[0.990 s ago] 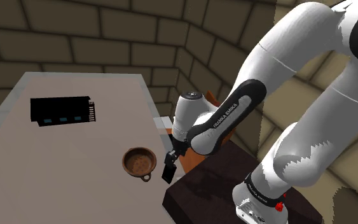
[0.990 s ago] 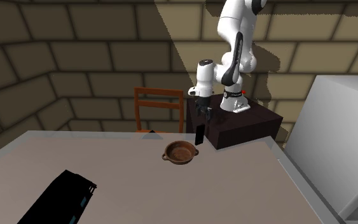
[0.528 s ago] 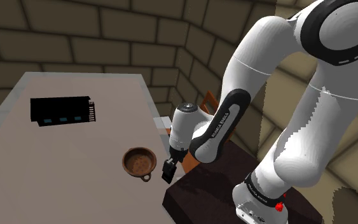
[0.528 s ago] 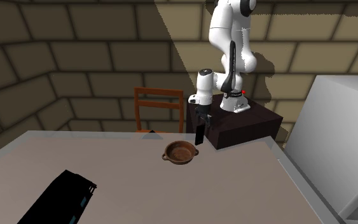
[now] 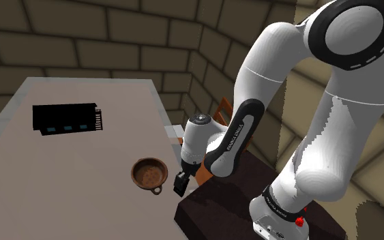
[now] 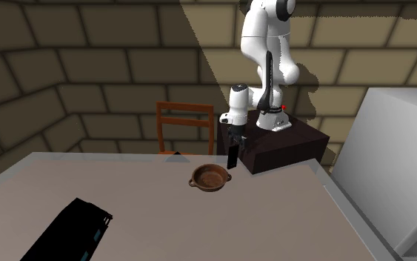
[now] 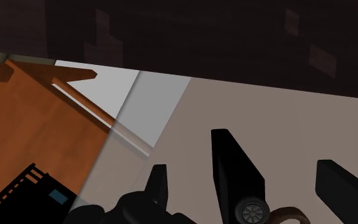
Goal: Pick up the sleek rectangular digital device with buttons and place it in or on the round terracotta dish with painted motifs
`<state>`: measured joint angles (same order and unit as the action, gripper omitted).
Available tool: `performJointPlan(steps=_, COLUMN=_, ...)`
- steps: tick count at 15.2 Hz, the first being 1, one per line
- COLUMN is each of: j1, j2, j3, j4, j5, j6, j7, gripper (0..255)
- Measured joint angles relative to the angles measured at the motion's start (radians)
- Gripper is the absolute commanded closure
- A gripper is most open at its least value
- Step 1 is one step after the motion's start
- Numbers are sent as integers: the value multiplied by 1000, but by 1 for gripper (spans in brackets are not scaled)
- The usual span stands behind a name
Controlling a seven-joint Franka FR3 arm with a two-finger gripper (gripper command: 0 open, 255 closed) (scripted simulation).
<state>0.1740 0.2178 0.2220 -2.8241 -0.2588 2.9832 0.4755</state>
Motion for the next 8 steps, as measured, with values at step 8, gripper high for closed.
performJointPlan(steps=8, j1=0, j2=0, j3=0, j4=0, j5=0, j6=0, j7=0, gripper=255)
